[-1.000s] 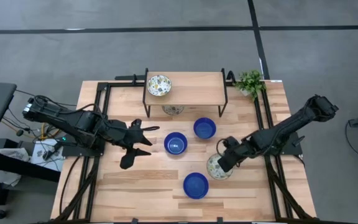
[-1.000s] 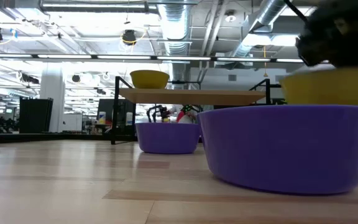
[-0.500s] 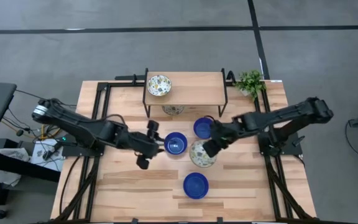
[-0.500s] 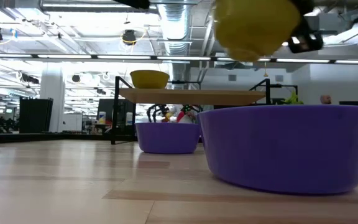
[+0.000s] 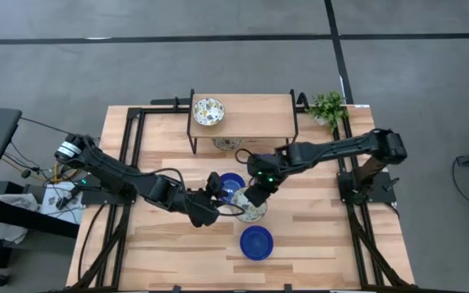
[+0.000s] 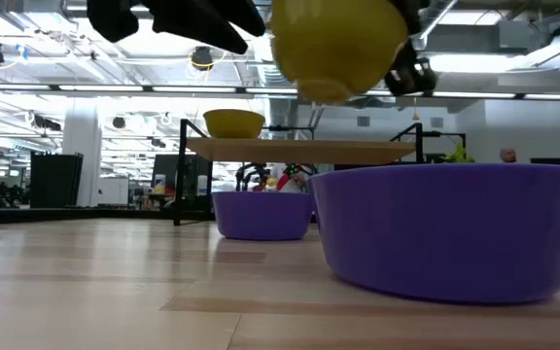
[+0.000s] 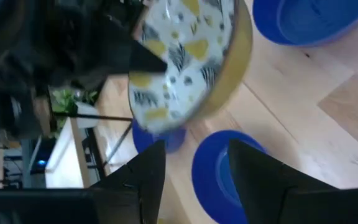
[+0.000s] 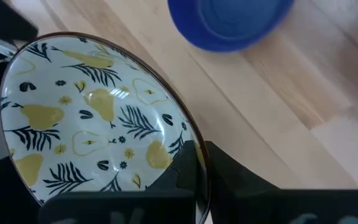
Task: Pick & Place Mini bowls
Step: Stack the bottom white bowl on top of the white bowl on the shelf
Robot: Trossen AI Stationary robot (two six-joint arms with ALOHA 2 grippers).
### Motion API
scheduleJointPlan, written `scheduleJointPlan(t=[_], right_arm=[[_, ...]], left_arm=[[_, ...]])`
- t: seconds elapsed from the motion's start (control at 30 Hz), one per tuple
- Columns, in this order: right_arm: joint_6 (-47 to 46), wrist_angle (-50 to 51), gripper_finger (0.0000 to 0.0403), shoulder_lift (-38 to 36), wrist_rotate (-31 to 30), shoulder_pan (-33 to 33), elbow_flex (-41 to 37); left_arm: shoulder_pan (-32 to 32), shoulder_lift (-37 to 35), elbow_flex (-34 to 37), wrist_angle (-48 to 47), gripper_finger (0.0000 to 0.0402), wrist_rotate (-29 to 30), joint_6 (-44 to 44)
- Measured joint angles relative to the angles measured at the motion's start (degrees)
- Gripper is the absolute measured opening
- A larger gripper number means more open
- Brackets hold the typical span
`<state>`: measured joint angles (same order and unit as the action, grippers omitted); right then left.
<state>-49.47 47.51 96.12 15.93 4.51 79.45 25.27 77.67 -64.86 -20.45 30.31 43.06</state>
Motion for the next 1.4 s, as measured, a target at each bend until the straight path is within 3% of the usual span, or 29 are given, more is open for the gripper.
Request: scheduleJointPlan(t=[0.43,0.97,1.4], right_arm=[[4.7,1.5,0.0000,6.1,3.8,-1.7,7.0],[6.5,1.1,0.0000,6.3,4.7,-2.0,10.8],[7.7,-0.4,0.0013,6.3,6.1,-1.7,11.0]], left_arm=[[0.2,0.4,0.0,1.0,0.0172,-2.3,2.2],[0.2,0.4,0.1,1.7,0.0168,-5.2,2.0],[0.2,0.5,0.0,2.1,0.0072,-11.3,2.5]])
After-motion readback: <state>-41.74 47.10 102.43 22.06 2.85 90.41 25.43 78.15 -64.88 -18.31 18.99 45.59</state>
